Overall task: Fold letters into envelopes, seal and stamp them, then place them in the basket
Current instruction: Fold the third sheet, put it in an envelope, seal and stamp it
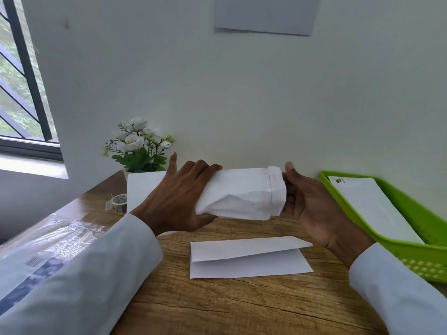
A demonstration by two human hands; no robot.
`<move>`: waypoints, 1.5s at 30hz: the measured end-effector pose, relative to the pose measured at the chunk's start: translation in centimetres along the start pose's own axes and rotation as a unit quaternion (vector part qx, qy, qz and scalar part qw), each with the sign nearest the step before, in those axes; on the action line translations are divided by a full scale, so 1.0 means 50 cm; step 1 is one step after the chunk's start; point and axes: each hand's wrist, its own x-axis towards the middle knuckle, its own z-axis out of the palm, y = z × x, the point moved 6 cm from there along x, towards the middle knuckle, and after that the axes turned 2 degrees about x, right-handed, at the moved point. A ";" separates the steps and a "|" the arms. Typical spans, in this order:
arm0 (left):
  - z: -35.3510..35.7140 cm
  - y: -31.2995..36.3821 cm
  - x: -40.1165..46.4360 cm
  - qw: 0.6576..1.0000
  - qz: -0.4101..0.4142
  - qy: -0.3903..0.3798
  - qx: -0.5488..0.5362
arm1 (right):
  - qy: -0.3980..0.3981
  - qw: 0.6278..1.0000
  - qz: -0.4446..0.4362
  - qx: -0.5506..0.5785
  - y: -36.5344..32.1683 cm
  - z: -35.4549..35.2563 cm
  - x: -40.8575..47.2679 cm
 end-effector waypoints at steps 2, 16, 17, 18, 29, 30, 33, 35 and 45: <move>0.007 -0.009 -0.005 1.000 0.010 -0.016 0.002 | 0.063 0.998 0.021 -0.009 0.031 -0.021 -0.011; 0.007 -0.033 -0.020 0.998 0.042 -0.026 -0.024 | -0.212 0.723 0.005 -0.658 0.087 0.013 -0.082; 0.007 -0.034 -0.020 0.998 0.044 -0.026 -0.027 | -0.212 0.727 0.012 -0.653 0.090 0.010 -0.079; 0.006 -0.035 -0.022 0.998 0.045 -0.026 -0.030 | -0.212 0.738 0.021 -0.640 0.094 0.008 -0.075; -0.030 -0.084 -0.031 0.996 -0.022 0.020 -0.084 | -0.107 0.895 0.018 -0.432 0.008 -0.083 -0.029; -0.034 -0.092 -0.033 0.996 -0.029 0.025 -0.086 | -0.096 0.894 0.010 -0.437 -0.005 -0.086 -0.028; -0.037 -0.109 -0.041 0.995 -0.046 0.025 -0.084 | -0.048 0.903 -0.025 -0.426 -0.048 -0.101 -0.024; -0.034 -0.113 -0.044 0.996 -0.047 0.022 -0.078 | -0.018 0.915 -0.048 -0.400 -0.072 -0.108 -0.024; -0.020 -0.108 -0.048 0.997 -0.038 0.000 -0.062 | 0.039 0.937 -0.095 -0.333 -0.111 -0.118 -0.029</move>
